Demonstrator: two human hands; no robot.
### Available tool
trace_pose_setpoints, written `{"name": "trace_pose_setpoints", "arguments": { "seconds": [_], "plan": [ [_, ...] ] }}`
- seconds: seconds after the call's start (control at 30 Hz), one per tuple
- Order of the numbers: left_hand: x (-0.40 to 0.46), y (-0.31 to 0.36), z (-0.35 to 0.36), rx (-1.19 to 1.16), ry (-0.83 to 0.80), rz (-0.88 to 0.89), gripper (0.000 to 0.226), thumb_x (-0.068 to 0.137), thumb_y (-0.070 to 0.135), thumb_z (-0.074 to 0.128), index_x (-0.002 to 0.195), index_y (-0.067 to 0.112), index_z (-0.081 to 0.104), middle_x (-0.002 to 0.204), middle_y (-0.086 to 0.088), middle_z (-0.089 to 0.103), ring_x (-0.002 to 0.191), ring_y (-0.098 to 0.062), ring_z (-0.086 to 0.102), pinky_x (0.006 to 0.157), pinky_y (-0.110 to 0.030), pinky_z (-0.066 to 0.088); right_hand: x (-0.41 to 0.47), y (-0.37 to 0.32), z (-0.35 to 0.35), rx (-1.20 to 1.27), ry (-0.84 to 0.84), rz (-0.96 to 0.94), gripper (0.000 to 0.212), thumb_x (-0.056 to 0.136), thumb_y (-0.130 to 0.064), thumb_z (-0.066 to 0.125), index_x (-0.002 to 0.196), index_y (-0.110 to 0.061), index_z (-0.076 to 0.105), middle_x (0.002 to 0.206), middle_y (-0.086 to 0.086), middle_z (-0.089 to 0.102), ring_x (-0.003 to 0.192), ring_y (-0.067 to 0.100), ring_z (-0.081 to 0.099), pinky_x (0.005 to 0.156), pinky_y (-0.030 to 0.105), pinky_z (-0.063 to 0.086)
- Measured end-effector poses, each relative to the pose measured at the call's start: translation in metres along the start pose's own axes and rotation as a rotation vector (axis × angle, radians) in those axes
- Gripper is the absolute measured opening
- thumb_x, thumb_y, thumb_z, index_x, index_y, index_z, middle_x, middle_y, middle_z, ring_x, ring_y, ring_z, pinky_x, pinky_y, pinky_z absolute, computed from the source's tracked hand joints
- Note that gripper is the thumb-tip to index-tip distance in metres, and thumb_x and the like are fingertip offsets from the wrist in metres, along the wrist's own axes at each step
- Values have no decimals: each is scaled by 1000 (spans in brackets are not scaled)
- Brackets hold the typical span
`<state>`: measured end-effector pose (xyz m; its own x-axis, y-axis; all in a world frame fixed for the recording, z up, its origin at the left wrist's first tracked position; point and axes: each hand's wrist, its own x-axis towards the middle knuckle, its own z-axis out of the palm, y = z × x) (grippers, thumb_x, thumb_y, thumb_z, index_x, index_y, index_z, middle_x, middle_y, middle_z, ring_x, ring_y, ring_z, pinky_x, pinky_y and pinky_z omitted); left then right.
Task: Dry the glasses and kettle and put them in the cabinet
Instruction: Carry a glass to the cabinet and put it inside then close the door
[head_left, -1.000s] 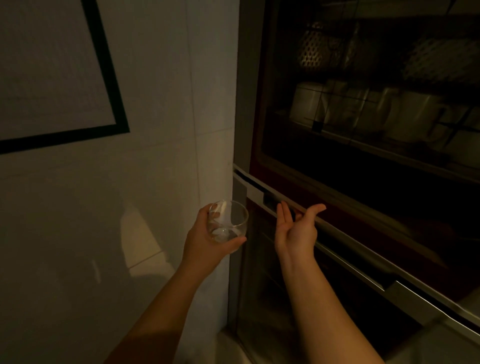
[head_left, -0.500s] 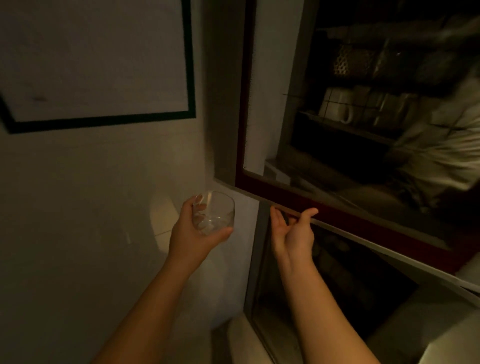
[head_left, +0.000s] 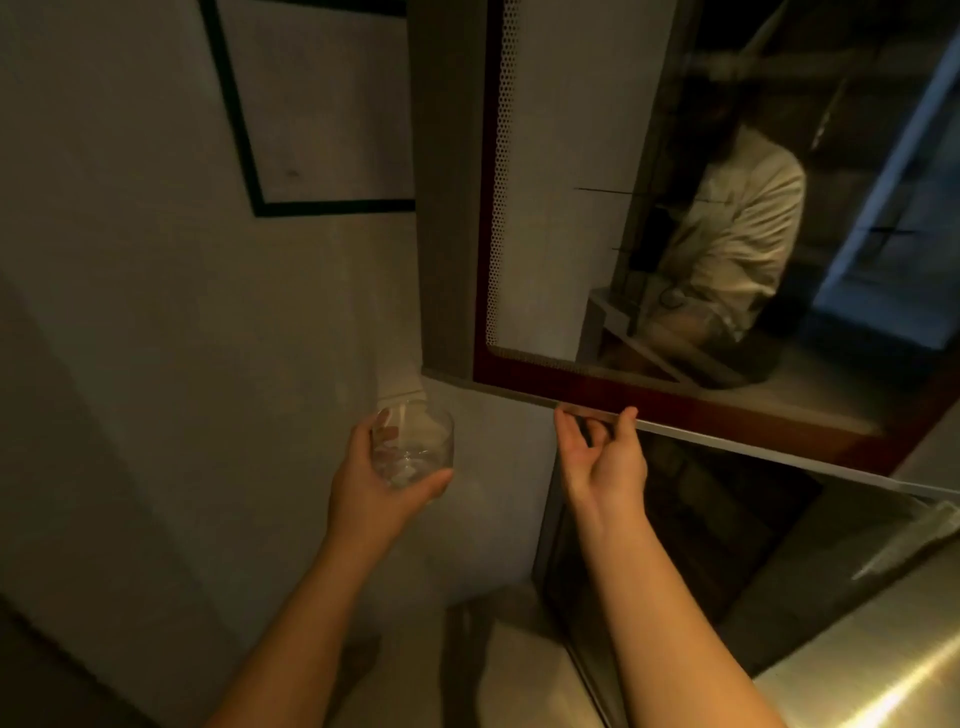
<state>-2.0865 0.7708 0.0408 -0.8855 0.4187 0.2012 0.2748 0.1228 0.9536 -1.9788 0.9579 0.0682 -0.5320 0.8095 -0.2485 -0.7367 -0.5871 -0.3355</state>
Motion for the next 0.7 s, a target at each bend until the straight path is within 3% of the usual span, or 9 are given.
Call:
{"name": "trace_pose_setpoints", "arguments": {
  "seconds": [0.13, 0.27, 0.7],
  "plan": [
    [-41, 12, -7, 15, 52, 8, 94, 54, 35, 92, 134, 30, 42, 127, 4, 57, 112, -16, 58, 95, -35, 49, -30, -11, -10, -40, -22, 78, 58, 96, -35, 50, 145, -13, 30, 147, 20, 36, 130, 39, 43, 107, 54, 37],
    [-96, 30, -5, 28, 136, 22, 90, 57, 28, 91, 133, 30, 42, 125, 9, 54, 112, -11, 54, 94, -27, 44, -64, -25, -26, -64, -56, 157, 61, 95, -34, 52, 146, -13, 27, 150, 20, 30, 133, 40, 39, 107, 54, 36],
    [-274, 76, -6, 123, 356, -49, 91, 60, 20, 90, 137, 23, 41, 122, 10, 52, 111, -8, 52, 90, -21, 41, -171, -88, -64, -186, -108, 345, 53, 100, -19, 45, 148, -14, 24, 152, 17, 28, 138, 37, 33, 111, 52, 32]
  ]
}}
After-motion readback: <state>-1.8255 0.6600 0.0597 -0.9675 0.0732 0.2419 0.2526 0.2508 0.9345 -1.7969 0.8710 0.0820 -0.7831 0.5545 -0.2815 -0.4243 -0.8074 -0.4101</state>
